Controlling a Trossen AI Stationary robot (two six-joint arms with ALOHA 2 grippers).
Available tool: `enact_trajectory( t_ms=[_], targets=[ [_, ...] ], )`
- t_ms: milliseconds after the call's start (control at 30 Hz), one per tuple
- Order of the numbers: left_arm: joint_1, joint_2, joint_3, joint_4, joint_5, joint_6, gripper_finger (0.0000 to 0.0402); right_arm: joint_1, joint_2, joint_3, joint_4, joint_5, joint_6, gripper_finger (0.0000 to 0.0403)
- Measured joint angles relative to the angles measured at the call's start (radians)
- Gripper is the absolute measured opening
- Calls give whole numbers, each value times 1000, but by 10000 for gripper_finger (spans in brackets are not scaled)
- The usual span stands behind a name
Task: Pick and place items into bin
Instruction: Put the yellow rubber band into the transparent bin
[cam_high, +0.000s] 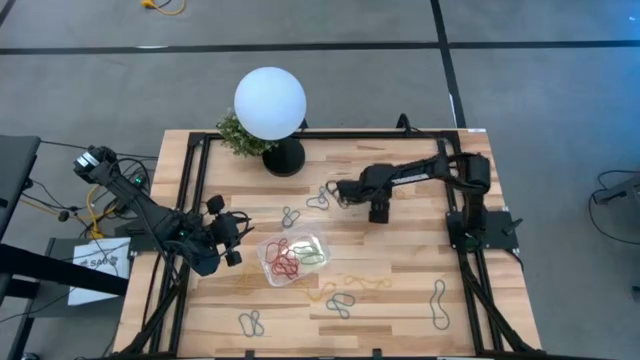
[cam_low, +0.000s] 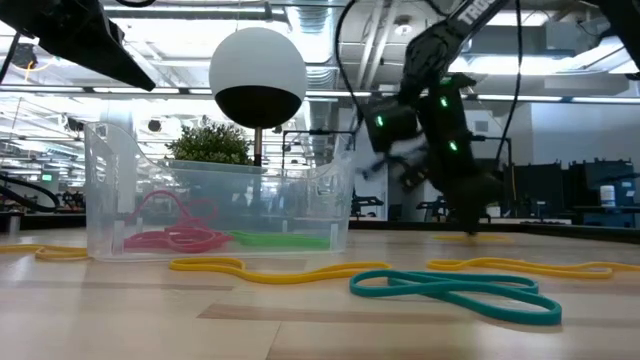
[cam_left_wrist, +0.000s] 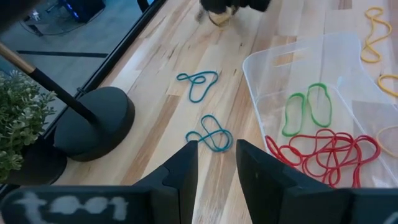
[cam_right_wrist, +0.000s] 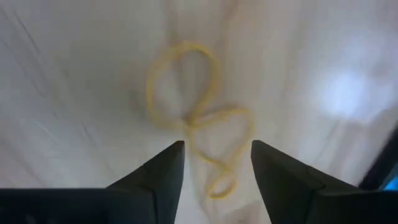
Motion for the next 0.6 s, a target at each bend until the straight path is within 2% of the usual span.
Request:
enact_trajectory(
  t_ms=[67,233,467,600],
  targets=[
    [0,0,0,0,0,0,100,-15,-40,-1,25,-13,-33,174],
    [0,0,0,0,3,0,100,-67,-49,-4,40,-157,-39,172],
    [0,0,0,-1,9,0,100,-88,-7,-73,104,-136,-39,182],
    [0,0,0,-1,9,1,100,-85,-5,-82,127,-83,-111,183]
  ],
)
